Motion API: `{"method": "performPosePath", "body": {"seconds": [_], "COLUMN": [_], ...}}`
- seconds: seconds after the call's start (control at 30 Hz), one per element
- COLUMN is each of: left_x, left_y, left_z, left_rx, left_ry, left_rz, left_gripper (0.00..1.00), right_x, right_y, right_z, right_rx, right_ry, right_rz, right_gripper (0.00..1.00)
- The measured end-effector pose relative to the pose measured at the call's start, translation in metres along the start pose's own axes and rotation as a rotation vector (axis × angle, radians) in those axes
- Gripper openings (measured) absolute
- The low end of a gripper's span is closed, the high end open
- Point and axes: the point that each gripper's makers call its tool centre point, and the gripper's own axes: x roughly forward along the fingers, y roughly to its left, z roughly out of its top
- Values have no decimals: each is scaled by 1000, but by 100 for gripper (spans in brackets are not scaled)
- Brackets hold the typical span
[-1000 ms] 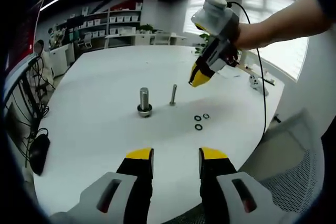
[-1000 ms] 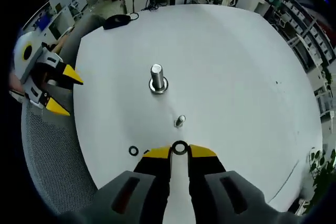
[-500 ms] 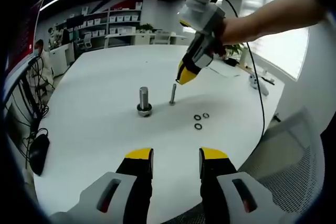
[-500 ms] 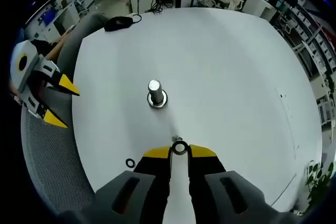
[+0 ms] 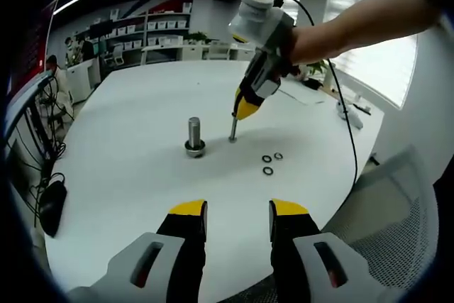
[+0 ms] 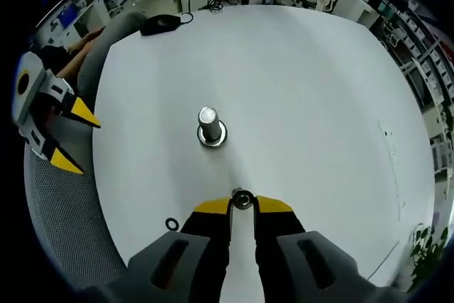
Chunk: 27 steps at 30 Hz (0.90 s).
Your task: Place the washer onto the threaded stud by aligning its center hole with the stud, sliding it down to the base, and recovering from edge contact or off-axis alignment until the washer reaches the visible bottom stop.
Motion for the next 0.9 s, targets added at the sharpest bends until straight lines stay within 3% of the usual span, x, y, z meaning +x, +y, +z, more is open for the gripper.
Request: {"method": "performPosePath", "body": {"seconds": [0.53,0.9], "left_x": [0,0], "left_y": [0,2], "left_z": [0,0], "left_rx": [-10,-15], "left_ry": [1,1], "left_rz": [-1,7], "left_gripper": [33,33], "right_x": [33,43], "right_y": [4,6], "right_z": [-13,-19], "right_rx": [16,-1], "right_ry": [60,78], "right_rz": [41,46], "right_gripper": [14,15]}}
